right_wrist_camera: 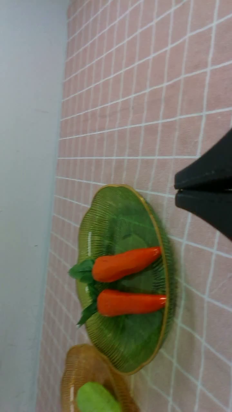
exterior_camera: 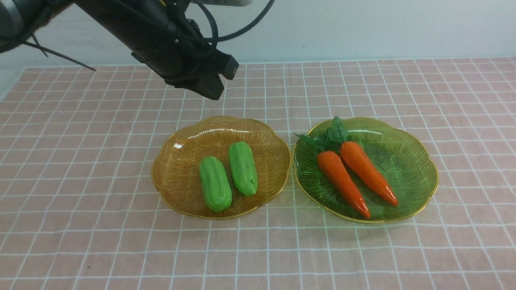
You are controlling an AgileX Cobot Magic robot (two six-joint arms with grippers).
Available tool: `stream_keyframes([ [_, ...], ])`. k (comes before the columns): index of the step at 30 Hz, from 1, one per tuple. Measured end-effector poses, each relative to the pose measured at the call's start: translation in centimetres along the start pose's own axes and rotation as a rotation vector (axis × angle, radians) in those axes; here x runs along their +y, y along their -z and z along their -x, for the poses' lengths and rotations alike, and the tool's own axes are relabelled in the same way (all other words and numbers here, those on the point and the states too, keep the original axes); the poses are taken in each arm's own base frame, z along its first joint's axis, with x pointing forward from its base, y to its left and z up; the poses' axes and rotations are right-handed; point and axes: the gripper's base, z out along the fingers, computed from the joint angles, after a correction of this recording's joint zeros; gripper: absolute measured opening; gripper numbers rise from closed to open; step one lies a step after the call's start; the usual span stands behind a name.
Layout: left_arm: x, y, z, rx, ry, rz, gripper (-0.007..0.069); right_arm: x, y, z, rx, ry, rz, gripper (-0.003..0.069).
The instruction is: Put different types of vegetables on the plate.
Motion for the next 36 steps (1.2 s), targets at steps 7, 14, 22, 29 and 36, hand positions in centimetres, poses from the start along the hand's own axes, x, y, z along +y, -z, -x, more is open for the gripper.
stream_keyframes([
  [7, -2.6, 8.6, -2.3, -0.054, -0.065, 0.032, -0.0004, 0.1, 0.0, 0.0, -0.004, 0.004, 0.018, -0.0016],
  [14, -4.8, 17.8, -9.8, -0.186, -0.094, 0.174, -0.0004, 0.1, 0.0, 0.0, -0.005, 0.004, 0.018, -0.0016],
  [22, -6.0, 17.1, -22.6, -0.509, -0.029, 0.121, -0.0004, 0.1, 0.0, 0.0, -0.005, 0.006, 0.018, -0.0016],
  [29, -4.4, 11.7, -27.9, -0.752, 0.1, 0.085, -0.0004, 0.1, 0.0, 0.0, -0.006, 0.007, 0.018, -0.0016],
  [36, -3.2, 8.2, -30.2, -0.682, 0.103, 0.128, -0.0004, 0.1, 0.0, 0.0, -0.007, 0.007, 0.017, -0.0016],
])
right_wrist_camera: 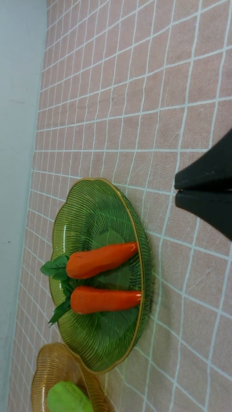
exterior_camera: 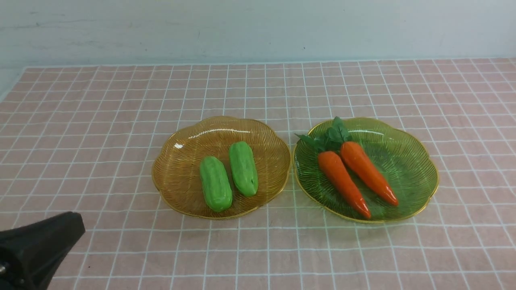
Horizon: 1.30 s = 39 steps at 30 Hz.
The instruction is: Put different types of vegetables on the plate.
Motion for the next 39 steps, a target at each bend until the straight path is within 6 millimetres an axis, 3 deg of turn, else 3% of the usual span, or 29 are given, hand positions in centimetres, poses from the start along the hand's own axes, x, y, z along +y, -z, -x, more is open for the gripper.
stream_keyframes([
  [5, 0.6, -0.5, -1.6, 0.045, -0.065, 0.035, -0.0003, 0.0, 0.0, 0.0, 0.0, 0.001, 0.0, -0.0016],
  [9, 1.5, -0.6, -3.0, -0.019, -0.113, 0.091, -0.0003, 0.0, 0.0, 0.0, 0.0, 0.001, 0.0, -0.0016],
  [16, 3.8, 0.6, -7.5, -0.114, -0.106, 0.316, -0.0003, 0.0, 0.0, 0.0, 0.0, 0.001, 0.0, -0.0016],
  [20, 4.4, 0.8, -9.1, -0.119, -0.099, 0.385, -0.0003, 0.0, 0.0, 0.0, 0.0, 0.001, 0.0, -0.0016],
  [39, 4.4, 0.9, -9.9, -0.047, -0.13, 0.385, -0.0003, 0.0, 0.0, 0.0, 0.0, 0.001, 0.0, -0.0016],
])
